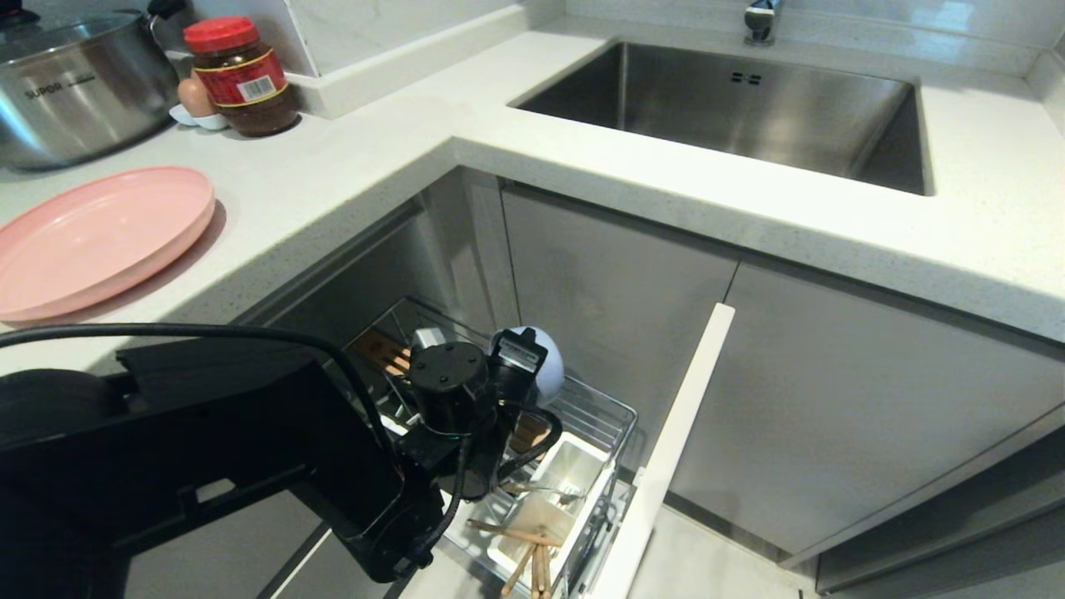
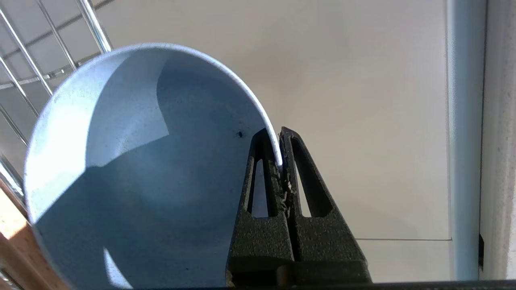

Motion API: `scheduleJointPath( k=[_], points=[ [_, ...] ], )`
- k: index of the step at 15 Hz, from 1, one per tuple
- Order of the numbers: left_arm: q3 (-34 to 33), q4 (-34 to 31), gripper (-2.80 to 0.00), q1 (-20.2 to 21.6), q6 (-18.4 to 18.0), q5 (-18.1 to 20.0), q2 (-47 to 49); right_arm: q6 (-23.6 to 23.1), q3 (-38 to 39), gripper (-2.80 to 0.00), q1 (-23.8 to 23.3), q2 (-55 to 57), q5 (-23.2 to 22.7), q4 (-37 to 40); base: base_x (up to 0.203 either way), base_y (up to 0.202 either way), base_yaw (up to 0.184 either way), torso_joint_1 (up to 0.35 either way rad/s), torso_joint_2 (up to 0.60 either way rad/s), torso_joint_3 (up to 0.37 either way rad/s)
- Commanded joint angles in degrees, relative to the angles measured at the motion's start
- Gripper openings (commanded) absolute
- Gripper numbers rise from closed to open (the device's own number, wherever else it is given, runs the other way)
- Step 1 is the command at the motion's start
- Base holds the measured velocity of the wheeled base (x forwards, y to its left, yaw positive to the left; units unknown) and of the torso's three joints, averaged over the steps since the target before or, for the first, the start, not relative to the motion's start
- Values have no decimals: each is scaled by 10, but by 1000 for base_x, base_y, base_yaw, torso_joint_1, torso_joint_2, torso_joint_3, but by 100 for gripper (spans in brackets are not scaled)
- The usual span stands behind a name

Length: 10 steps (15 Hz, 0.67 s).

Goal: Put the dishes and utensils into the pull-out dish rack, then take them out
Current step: Pick up the plate and place it in the cupboard

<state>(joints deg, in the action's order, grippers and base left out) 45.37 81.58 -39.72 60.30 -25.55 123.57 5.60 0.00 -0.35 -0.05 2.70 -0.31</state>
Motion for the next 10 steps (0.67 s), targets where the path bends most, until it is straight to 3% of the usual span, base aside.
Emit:
scheduleJointPath(
  k=[1,10],
  points=[
    [0,2,-280,0,8,-2,10,0,0,-280,0,-1,0,0,0,0,0,0,0,0],
    [-10,61,-280,3,10,13,9,0,0,-280,0,-1,0,0,0,0,0,0,0,0]
  ],
)
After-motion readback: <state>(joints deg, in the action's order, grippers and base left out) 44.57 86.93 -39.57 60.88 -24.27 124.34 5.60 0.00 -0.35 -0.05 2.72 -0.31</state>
